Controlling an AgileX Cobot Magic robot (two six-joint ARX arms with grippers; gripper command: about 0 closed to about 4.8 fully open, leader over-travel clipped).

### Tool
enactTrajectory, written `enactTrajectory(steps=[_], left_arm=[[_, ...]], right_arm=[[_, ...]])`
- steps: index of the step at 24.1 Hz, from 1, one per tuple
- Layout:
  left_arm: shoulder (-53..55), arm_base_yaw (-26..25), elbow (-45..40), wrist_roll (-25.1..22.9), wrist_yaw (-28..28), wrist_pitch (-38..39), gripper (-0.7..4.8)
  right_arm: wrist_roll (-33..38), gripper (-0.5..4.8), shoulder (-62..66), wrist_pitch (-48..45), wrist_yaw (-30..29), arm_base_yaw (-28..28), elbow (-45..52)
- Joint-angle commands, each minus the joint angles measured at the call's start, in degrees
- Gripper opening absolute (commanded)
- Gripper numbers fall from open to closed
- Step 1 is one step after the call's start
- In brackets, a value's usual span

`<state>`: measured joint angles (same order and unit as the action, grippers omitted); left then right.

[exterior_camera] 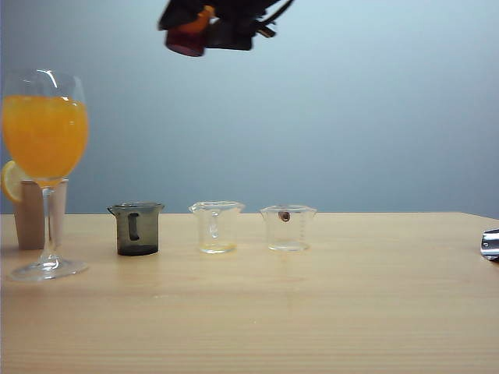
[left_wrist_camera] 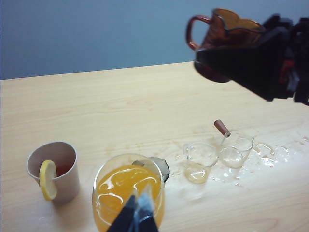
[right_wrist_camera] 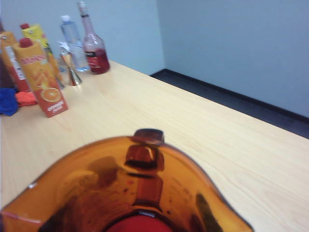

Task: Pick up the fourth measuring cup from the left, pour the grenadine inside into the goblet, and finally put the measuring cup back in its original place.

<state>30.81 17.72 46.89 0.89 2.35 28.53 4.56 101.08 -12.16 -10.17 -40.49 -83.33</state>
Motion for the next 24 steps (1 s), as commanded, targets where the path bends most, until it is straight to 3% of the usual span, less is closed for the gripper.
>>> enactTrajectory(steps=[1,10,16,24], left_arm=[[-0.09,0.02,0.26,0.04,-0.11,0.13,-0.06],[-0.11,0.02,0.26,0.2,0.5,0.13,-0.06],[-0.09,0.02,0.24,0.37,0.46,0.15,-0.07],[-0.09,0.02,0.11,1.07,0.22,0.2,-0.06]], right_arm=[[-1.46,0.4,1.73,-1.25,-0.09,-1.77,-2.56],[-3.82,0.39,5.88,1.27,-0.09,-4.46,-7.3],[-11.26,0.39,6.14,1.99,-0.04,-5.01,-7.74],[-12.11,0.34,8.02,0.02,0.13,-6.12,-7.74]])
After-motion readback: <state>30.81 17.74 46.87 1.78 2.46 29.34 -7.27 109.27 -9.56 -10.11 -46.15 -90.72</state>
